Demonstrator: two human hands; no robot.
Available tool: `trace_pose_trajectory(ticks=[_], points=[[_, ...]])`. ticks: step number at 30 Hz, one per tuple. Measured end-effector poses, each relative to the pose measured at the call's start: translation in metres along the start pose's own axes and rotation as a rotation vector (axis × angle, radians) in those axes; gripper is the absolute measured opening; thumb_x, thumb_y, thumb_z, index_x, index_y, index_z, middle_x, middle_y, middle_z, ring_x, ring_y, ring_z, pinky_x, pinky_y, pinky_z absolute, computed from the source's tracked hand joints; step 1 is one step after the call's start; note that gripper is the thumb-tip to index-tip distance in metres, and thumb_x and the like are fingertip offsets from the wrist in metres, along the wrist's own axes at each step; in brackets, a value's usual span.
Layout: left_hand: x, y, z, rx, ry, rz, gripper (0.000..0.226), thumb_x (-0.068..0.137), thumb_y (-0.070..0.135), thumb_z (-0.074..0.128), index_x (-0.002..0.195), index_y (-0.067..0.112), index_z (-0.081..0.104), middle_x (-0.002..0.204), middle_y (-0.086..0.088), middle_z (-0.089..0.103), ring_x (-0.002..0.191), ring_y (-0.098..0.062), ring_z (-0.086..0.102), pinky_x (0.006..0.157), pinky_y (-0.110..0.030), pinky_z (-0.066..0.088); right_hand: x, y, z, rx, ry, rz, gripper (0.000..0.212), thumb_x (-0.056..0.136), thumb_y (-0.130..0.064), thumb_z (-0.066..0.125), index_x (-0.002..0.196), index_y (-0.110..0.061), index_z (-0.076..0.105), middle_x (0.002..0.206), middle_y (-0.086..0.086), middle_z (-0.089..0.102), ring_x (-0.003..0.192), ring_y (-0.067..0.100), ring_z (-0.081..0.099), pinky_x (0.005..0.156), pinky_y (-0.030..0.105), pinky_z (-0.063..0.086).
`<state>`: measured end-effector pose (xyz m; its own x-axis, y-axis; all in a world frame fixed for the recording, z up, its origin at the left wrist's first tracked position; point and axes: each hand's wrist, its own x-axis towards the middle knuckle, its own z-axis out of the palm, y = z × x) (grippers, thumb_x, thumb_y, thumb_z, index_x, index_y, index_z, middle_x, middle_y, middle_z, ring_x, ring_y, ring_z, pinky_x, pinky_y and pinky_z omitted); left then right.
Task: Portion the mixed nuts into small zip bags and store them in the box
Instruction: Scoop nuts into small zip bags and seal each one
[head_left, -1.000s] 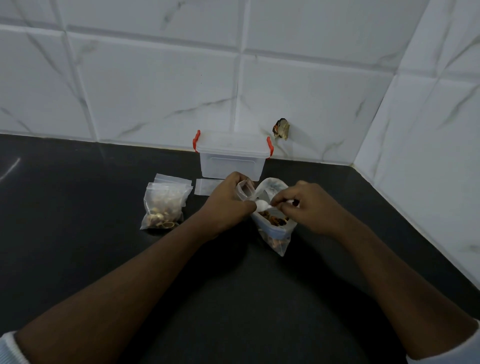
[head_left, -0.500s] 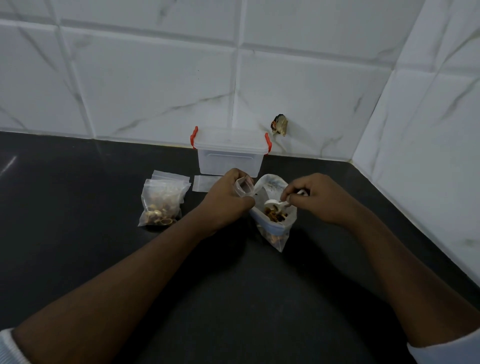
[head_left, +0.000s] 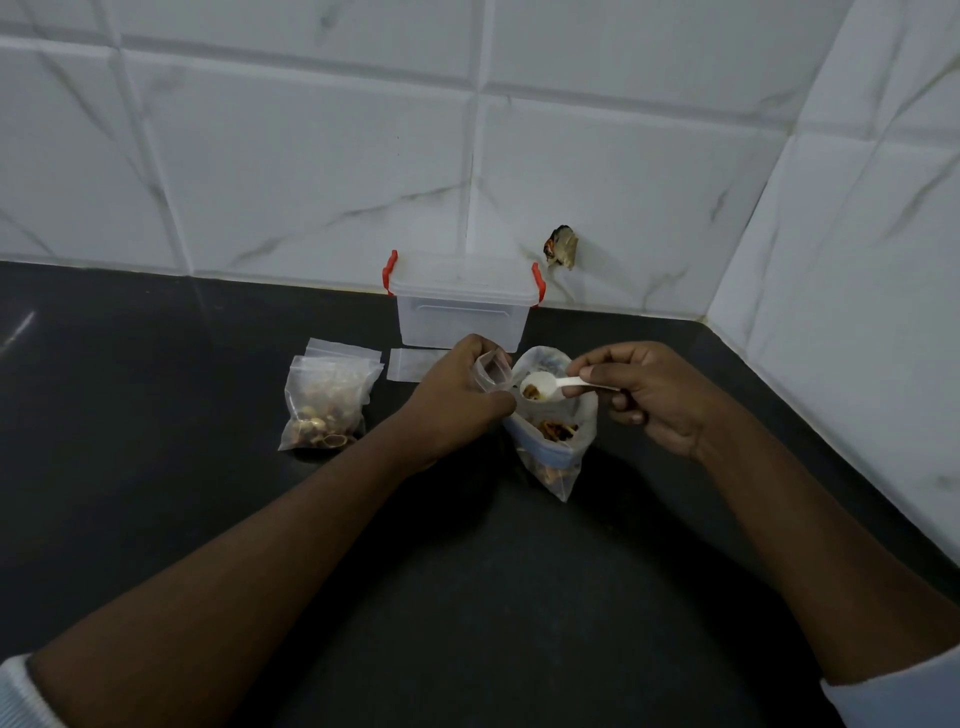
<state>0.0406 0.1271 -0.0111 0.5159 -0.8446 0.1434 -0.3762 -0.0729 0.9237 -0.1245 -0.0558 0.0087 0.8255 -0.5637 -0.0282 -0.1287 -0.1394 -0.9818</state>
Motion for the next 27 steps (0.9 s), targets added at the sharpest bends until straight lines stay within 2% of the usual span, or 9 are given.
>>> trace_pose_trajectory(ticks=[4,6,9,11,14,16,20,24,27], points=[[-0.001,0.0,0.0,0.003,-0.005,0.02,0.04,0.086,0.014,0.075,0.115,0.03,0.052,0.114,0.011,0.06,0.101,-0.009,0.062,0.074,-0.018,0.05,-0.004,-0.006,0.007,0.164,-0.038,-0.131,0.017,0.099,0.002,0.056,0.109,0.005,0.069,0.084,0.009,0.073,0.053,0.008,0.038,0.042,0.019,0.029],[-0.002,0.001,0.001,-0.002,-0.009,0.026,0.041,0.086,0.016,0.076,0.116,0.03,0.051,0.113,0.013,0.061,0.101,-0.007,0.062,0.073,-0.017,0.049,-0.008,-0.009,0.013,0.143,-0.046,-0.199,0.017,0.101,0.003,0.054,0.11,0.002,0.069,0.078,0.002,0.072,0.056,0.011,0.04,0.046,0.021,0.03],[-0.003,0.0,0.0,-0.023,-0.015,0.038,0.043,0.086,0.014,0.077,0.116,0.031,0.052,0.113,0.012,0.062,0.104,-0.008,0.062,0.078,-0.021,0.051,-0.012,-0.01,0.023,-0.109,-0.047,-0.312,0.018,0.099,-0.004,0.062,0.108,-0.011,0.075,0.094,0.012,0.075,0.065,0.018,0.05,0.055,0.026,0.041],[-0.002,-0.001,0.0,-0.008,-0.004,0.047,0.041,0.086,0.013,0.077,0.115,0.028,0.053,0.113,0.009,0.062,0.105,-0.011,0.062,0.08,-0.024,0.053,-0.012,-0.009,0.028,-0.286,-0.057,-0.394,0.018,0.098,-0.006,0.067,0.109,-0.018,0.077,0.103,0.007,0.077,0.075,0.016,0.062,0.065,0.029,0.05],[-0.002,0.0,0.001,0.001,0.014,0.045,0.042,0.086,0.012,0.077,0.117,0.024,0.052,0.112,0.007,0.06,0.101,-0.013,0.062,0.075,-0.02,0.051,-0.011,-0.008,0.028,-0.365,-0.094,-0.456,0.021,0.094,-0.005,0.071,0.112,-0.016,0.076,0.112,-0.001,0.077,0.104,0.016,0.072,0.087,0.035,0.058],[-0.002,-0.001,0.001,-0.003,0.012,0.041,0.044,0.086,0.012,0.077,0.119,0.026,0.051,0.113,0.01,0.059,0.103,-0.012,0.061,0.076,-0.02,0.051,-0.011,-0.011,0.026,-0.348,-0.082,-0.474,0.021,0.094,-0.004,0.072,0.111,-0.016,0.076,0.112,-0.001,0.077,0.105,0.017,0.072,0.086,0.031,0.057],[-0.001,-0.001,0.0,0.015,0.015,0.02,0.043,0.086,0.009,0.074,0.118,0.025,0.052,0.116,0.007,0.059,0.105,-0.012,0.06,0.078,-0.023,0.052,-0.013,-0.015,0.017,-0.345,0.069,-0.514,0.021,0.093,-0.002,0.071,0.103,-0.019,0.078,0.1,-0.005,0.078,0.093,0.009,0.072,0.08,0.021,0.056],[-0.001,0.0,0.0,0.024,0.019,0.02,0.04,0.085,0.008,0.073,0.116,0.023,0.054,0.112,0.006,0.061,0.103,-0.013,0.061,0.078,-0.024,0.053,-0.011,-0.01,0.004,-0.752,0.144,-0.479,0.022,0.093,-0.005,0.066,0.099,-0.023,0.075,0.091,-0.016,0.071,0.083,-0.004,0.063,0.068,0.009,0.044],[-0.001,0.0,0.001,0.017,0.031,0.019,0.04,0.085,0.009,0.073,0.115,0.025,0.054,0.112,0.006,0.061,0.103,-0.013,0.062,0.079,-0.025,0.054,-0.006,-0.005,0.002,-1.009,0.066,-0.396,0.023,0.092,-0.01,0.065,0.105,-0.026,0.076,0.098,-0.012,0.071,0.089,-0.001,0.059,0.073,0.019,0.044]])
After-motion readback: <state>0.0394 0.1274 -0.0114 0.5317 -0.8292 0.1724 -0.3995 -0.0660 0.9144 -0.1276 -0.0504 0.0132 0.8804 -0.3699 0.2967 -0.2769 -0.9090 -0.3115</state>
